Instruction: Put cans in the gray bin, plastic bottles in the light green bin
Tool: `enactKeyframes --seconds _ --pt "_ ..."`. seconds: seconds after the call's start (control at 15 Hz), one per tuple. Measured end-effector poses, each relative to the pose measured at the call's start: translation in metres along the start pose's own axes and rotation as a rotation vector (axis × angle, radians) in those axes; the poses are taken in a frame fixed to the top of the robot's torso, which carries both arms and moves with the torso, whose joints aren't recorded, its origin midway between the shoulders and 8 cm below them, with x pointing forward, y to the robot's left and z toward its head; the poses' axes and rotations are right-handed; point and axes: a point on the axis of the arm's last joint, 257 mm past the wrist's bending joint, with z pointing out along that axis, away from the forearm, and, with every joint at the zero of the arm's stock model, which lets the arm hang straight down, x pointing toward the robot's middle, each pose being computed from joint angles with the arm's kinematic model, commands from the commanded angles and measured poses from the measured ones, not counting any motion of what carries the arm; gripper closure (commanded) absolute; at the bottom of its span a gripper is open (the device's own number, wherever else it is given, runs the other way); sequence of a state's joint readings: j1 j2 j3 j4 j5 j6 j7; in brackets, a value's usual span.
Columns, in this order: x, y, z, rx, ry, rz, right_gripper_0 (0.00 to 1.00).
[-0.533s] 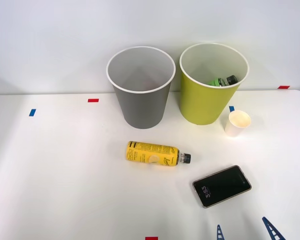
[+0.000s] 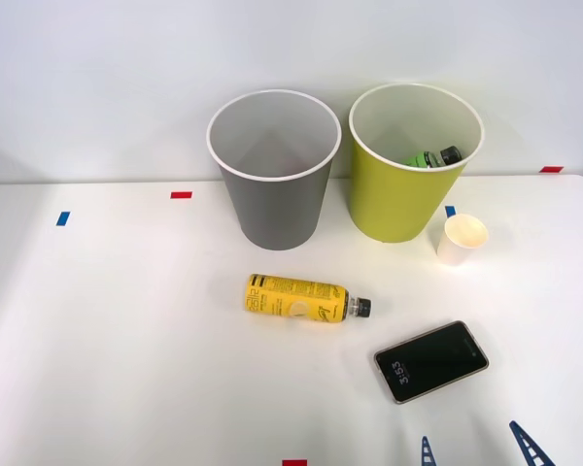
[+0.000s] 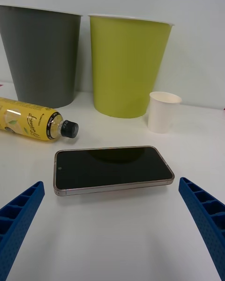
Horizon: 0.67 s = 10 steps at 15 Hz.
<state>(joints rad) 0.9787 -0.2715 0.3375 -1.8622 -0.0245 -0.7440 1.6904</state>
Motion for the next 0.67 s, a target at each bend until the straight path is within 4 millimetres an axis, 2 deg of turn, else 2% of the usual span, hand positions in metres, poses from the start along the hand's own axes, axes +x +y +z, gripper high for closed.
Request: enactKeyframes --seconds 0.67 --pt "0.0000 0.0000 0.0000 0.000 0.000 0.000 0.00"
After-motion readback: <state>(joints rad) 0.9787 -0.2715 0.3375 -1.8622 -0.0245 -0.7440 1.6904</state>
